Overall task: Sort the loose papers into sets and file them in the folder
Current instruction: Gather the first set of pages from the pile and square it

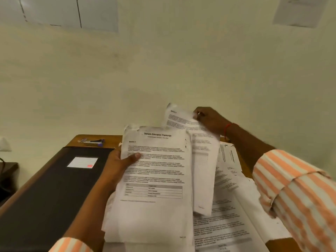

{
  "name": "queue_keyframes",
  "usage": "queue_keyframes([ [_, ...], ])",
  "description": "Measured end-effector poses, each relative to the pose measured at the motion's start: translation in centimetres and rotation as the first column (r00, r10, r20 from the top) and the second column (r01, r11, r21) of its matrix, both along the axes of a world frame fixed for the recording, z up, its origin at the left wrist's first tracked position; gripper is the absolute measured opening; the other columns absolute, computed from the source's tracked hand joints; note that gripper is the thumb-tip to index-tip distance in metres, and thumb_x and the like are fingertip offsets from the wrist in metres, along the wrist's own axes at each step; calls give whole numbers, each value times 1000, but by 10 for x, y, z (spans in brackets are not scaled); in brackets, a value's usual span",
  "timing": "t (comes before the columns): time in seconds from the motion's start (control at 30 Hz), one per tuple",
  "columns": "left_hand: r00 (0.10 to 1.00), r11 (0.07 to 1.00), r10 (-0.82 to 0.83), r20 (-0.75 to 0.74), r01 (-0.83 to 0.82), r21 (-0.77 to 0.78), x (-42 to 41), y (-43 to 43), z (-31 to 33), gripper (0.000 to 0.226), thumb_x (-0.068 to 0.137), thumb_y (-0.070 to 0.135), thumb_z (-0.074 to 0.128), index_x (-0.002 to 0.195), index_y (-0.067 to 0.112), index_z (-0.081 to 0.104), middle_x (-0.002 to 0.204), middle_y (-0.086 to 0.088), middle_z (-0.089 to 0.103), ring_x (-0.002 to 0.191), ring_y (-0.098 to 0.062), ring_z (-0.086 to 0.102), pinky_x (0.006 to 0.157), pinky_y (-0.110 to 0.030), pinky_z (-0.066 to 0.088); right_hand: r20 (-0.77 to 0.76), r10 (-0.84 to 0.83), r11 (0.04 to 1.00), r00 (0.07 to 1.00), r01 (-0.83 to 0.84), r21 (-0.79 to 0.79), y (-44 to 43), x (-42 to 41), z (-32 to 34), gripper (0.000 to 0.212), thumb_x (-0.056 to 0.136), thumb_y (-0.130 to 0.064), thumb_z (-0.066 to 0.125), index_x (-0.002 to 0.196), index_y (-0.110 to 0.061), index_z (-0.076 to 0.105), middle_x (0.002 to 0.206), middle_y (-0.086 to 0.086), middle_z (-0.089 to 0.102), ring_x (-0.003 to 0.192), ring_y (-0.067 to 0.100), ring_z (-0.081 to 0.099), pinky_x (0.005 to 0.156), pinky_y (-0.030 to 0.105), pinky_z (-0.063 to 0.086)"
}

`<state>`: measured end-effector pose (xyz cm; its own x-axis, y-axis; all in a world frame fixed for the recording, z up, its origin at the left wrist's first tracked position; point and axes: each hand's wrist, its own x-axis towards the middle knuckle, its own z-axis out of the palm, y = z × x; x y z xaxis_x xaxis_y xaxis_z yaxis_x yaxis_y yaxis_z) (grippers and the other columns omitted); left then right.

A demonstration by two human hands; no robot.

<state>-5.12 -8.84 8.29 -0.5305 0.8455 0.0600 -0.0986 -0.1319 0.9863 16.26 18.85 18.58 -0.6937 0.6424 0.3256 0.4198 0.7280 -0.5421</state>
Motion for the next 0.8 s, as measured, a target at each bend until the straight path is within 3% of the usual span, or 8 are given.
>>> queue_keyframes([
  [0.17,999,997,-46,11,46,-61,8,18,-32,33,87,11,74,117,13,63,101,-9,78,87,-33,76,66,-38,64,36,76,975,996,-67,-212,-7,-7,-77,22,102,-15,56,81,-10,60,73,-7,55,66,7,45,64,26,36],
  [0.37,998,993,-57,-9,56,-104,12,25,-53,29,90,15,73,118,15,64,104,-8,78,89,-32,76,76,-45,63,-114,93,899,989,-132,-418,-24,-24,-115,20,102,-10,51,96,-1,67,97,-2,70,86,8,63,79,19,48],
  [0.43,998,992,-55,-5,54,-110,12,27,-56,31,90,17,73,120,16,63,104,-6,78,90,-32,76,79,-49,62,-213,60,857,975,-160,-490,-31,-26,-116,27,106,-17,45,102,-2,68,105,-2,70,93,8,64,83,18,49],
  [0.5,999,993,-52,-4,51,-110,11,28,-58,35,90,19,74,122,18,61,107,-5,77,91,-31,76,79,-50,62,-308,-29,856,951,-135,-500,-35,-23,-119,30,107,-25,42,107,-11,68,111,3,71,102,13,64,90,26,48],
  [0.57,999,994,-31,-13,30,-108,9,29,-60,40,89,21,76,125,20,59,109,-4,77,91,-30,76,77,-49,63,-390,-202,872,899,-16,-488,-40,-18,-123,27,106,-28,44,109,-12,65,110,6,69,100,18,62,84,28,46],
  [0.67,1000,997,-3,-17,1,-79,12,27,-61,34,90,20,74,122,20,60,107,-3,77,91,-28,76,75,-45,63,-376,-423,865,824,244,-439,-56,-3,-136,35,101,-44,52,114,-12,59,113,3,64,98,16,59,74,25,43],
  [0.73,1000,998,16,-7,-17,-55,18,26,-57,29,91,21,72,118,17,62,104,-3,78,91,-28,76,73,-42,63,-312,-419,824,853,213,-525,-68,7,-148,54,93,-59,57,128,-19,53,123,-2,61,108,16,60,81,26,47],
  [0.8,999,999,47,18,-46,-28,23,24,-51,28,91,21,73,116,14,64,105,-6,78,91,-30,76,75,-44,63,-305,-331,737,893,43,-675,-80,14,-154,72,84,-71,61,137,-25,49,133,-3,60,118,18,60,98,41,51],
])
